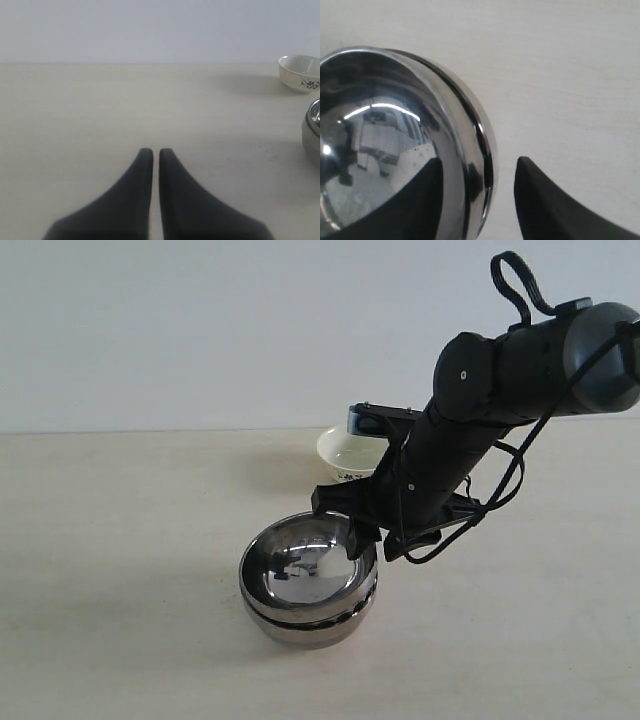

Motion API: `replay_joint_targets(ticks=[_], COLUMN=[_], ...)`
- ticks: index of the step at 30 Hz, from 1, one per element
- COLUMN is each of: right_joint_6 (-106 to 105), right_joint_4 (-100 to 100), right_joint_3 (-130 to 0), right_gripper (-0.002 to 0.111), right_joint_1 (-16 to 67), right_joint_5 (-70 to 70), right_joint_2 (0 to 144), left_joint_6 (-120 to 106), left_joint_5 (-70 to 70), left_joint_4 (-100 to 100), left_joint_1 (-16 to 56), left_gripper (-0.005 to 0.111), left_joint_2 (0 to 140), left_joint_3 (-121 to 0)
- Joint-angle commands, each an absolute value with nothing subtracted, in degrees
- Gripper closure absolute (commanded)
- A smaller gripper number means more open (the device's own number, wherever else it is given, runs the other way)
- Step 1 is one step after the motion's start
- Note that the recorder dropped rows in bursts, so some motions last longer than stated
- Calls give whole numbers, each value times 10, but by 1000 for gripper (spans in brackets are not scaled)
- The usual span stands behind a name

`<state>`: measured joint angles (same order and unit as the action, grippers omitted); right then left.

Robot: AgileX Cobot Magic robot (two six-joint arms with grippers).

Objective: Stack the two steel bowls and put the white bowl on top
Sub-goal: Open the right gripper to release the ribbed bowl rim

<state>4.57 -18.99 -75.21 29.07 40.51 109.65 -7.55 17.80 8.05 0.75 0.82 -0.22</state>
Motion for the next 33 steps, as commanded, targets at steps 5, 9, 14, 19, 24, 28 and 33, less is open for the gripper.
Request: replay_joint_targets(ticks=[5,9,14,19,24,28,33], right_joint_6=[26,26,25,25,30,29,25], right_joint_4=[-188,-188,-188,-192,-192,-198,-200], right_joint_3=[-755,-755,-755,-755,-755,-755,-755], right_gripper=[93,108,108,108,104,82,67], right_joint_1=[291,291,291,291,291,291,292], right_joint_5=[401,401,395,391,391,395,403], right_joint_2=[1093,1093,1093,1093,1093,1093,1093], left_joint_6=[-70,-70,-70,-70,-70,-70,-70], left_joint_5=[178,178,178,178,178,178,178], left_joint_4=[85,85,85,85,85,85,85], left_joint_1=[6,6,6,6,6,6,6], left_gripper=[103,103,103,103,103,103,103], left_joint_2=[4,4,4,4,4,4,4], left_joint_3=[0,0,0,0,0,0,0])
